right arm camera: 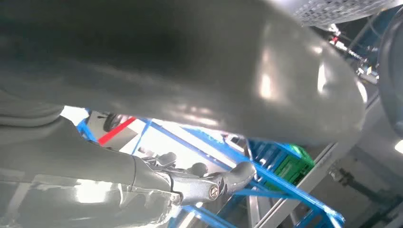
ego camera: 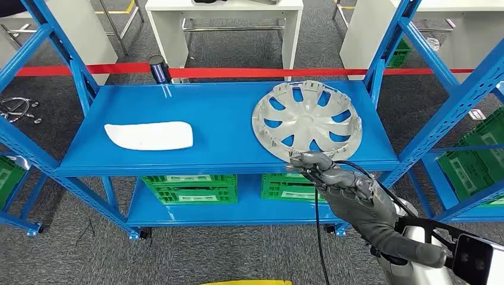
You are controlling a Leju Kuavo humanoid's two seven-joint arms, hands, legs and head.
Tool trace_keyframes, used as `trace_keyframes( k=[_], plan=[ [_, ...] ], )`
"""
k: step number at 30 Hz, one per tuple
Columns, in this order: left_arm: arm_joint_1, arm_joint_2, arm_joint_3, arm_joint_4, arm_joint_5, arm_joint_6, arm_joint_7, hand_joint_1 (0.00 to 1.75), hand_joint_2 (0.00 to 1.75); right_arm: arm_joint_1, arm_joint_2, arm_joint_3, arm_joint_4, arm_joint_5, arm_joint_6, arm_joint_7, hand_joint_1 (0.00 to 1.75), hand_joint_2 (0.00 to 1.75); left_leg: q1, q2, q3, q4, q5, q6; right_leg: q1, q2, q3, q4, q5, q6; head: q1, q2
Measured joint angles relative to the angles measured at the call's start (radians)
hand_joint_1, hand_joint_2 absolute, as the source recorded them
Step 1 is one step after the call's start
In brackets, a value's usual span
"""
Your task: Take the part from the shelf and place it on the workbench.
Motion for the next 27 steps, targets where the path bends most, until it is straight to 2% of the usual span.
trace_keyframes(
  k=[2,3,5,7,9,10,11,12,14,15,16,18,20,21,22,24,25,26,27],
  plan=[
    [0.000,-0.001,0.001,0.000,0.000,-0.001,0.000,0.00,0.00,0.001,-0.002,0.001,0.000,0.000,0.001,0.000,0.00,0.00,0.001,0.001,0.001,0.000,-0.002,-0.003,0.002,0.001,-0.001,0.001,-0.001,-0.010,0.000,0.000],
    [0.000,-0.001,0.002,0.000,0.000,-0.004,0.000,0.00,0.00,0.002,-0.003,0.002,0.001,0.000,0.001,0.002,0.00,0.00,0.003,0.001,0.001,0.000,-0.004,-0.006,0.002,0.002,-0.001,0.001,-0.002,-0.019,0.000,0.000],
    [0.000,-0.002,0.004,0.000,0.002,-0.010,0.000,0.00,0.00,0.005,-0.007,0.006,0.003,0.007,-0.001,0.022,0.00,0.00,0.007,0.002,-0.008,0.024,-0.021,-0.016,-0.002,0.003,0.004,0.000,-0.006,-0.031,-0.001,0.000],
    [0.001,-0.003,0.008,0.000,0.008,-0.013,-0.001,0.00,0.00,0.006,-0.011,0.021,0.011,0.018,-0.012,0.074,0.00,0.00,0.012,0.002,-0.060,0.125,-0.067,-0.028,-0.006,0.004,0.012,-0.001,-0.011,-0.040,-0.003,0.000],
    [0.002,-0.004,0.012,0.000,0.016,-0.013,-0.002,0.00,0.00,0.005,-0.019,0.048,0.027,0.036,-0.031,0.146,0.00,0.00,0.016,0.002,-0.143,0.269,-0.117,-0.034,-0.003,0.003,0.017,-0.001,-0.016,-0.046,-0.004,0.000],
    [0.002,-0.004,0.014,0.000,0.019,-0.013,-0.002,0.00,0.00,0.004,-0.025,0.065,0.039,0.048,-0.042,0.178,0.00,0.00,0.017,0.002,-0.173,0.309,-0.120,-0.035,-0.002,0.004,0.019,-0.001,-0.019,-0.048,-0.004,0.000],
    [0.004,-0.004,0.015,0.000,0.021,-0.013,-0.002,0.00,0.00,0.001,-0.032,0.086,0.053,0.062,-0.054,0.207,0.00,0.44,0.018,0.002,-0.184,0.310,-0.103,-0.034,0.000,0.005,0.023,-0.001,-0.021,-0.049,-0.004,0.000],
    [0.004,-0.004,0.015,0.000,0.021,-0.013,-0.003,0.00,0.00,-0.007,-0.039,0.110,0.069,0.079,-0.066,0.233,0.00,0.87,0.017,0.002,-0.174,0.268,-0.067,-0.030,0.001,0.007,0.027,-0.001,-0.024,-0.049,-0.004,0.000],
    [0.005,-0.002,0.015,-0.001,0.016,-0.012,-0.007,0.00,0.00,-0.035,-0.048,0.162,0.102,0.114,-0.092,0.284,0.00,1.75,0.013,0.002,-0.114,0.121,0.016,-0.015,0.005,0.011,0.037,-0.001,-0.030,-0.047,-0.003,0.000],
    [0.004,0.000,0.015,0.000,0.010,-0.011,-0.012,0.00,0.00,-0.052,-0.049,0.190,0.118,0.126,-0.102,0.311,0.00,1.75,0.009,0.003,-0.089,0.063,0.039,-0.007,0.007,0.013,0.039,-0.002,-0.033,-0.045,-0.003,0.000],
    [0.003,0.003,0.014,0.001,0.002,-0.008,-0.020,0.00,0.00,-0.070,-0.050,0.217,0.134,0.132,-0.108,0.338,0.00,1.75,0.005,0.004,-0.074,0.029,0.049,-0.001,0.008,0.013,0.039,-0.002,-0.035,-0.042,-0.003,0.000],
    [0.002,0.012,0.009,0.011,-0.017,0.004,-0.038,0.00,0.00,-0.110,-0.052,0.270,0.160,0.141,-0.111,0.386,0.00,1.75,0.000,0.006,-0.068,0.015,0.047,0.005,0.008,0.013,0.038,-0.005,-0.037,-0.033,-0.003,0.000],
    [0.001,0.024,0.003,0.031,-0.033,0.021,-0.056,0.00,0.00,-0.155,-0.054,0.317,0.181,0.161,-0.115,0.419,0.00,1.75,0.004,0.007,-0.055,-0.001,0.053,0.012,0.008,0.010,0.031,0.009,-0.046,-0.027,-0.002,0.000],
    [0.000,0.031,-0.001,0.045,-0.041,0.031,-0.064,0.00,0.00,-0.182,-0.054,0.338,0.193,0.179,-0.119,0.430,0.00,1.75,0.007,0.007,-0.048,-0.010,0.056,0.015,0.009,0.009,0.015,0.039,-0.060,-0.027,-0.001,0.000],
    [-0.002,0.037,-0.004,0.060,-0.047,0.040,-0.070,0.00,0.00,-0.211,-0.053,0.359,0.208,0.197,-0.124,0.439,0.00,1.75,0.010,0.008,-0.044,-0.016,0.059,0.018,0.008,0.007,-0.013,0.093,-0.083,-0.030,-0.001,0.000],
    [-0.007,0.050,-0.009,0.094,-0.053,0.057,-0.082,0.00,0.00,-0.267,-0.049,0.401,0.248,0.241,-0.137,0.451,0.00,1.75,0.008,0.007,-0.043,-0.017,0.058,0.021,0.007,0.007,-0.088,0.232,-0.131,-0.031,0.001,0.000],
    [-0.009,0.055,-0.010,0.111,-0.054,0.064,-0.085,0.00,0.00,-0.291,-0.045,0.419,0.269,0.265,-0.145,0.457,0.00,1.75,0.008,0.006,-0.043,-0.017,0.057,0.021,0.005,0.007,-0.117,0.280,-0.142,-0.027,0.001,0.000],
    [-0.011,0.059,-0.010,0.126,-0.053,0.070,-0.088,0.00,0.00,-0.314,-0.040,0.435,0.291,0.292,-0.156,0.462,0.00,1.75,0.009,0.005,-0.042,-0.016,0.056,0.020,0.003,0.007,-0.127,0.290,-0.136,-0.019,0.001,0.000],
    [-0.013,0.062,-0.010,0.136,-0.051,0.074,-0.088,0.00,0.00,-0.337,-0.033,0.449,0.317,0.325,-0.174,0.469,0.00,1.75,0.010,0.003,-0.041,-0.013,0.055,0.017,-0.001,0.006,-0.116,0.257,-0.113,-0.008,0.001,0.000]
  ],
)
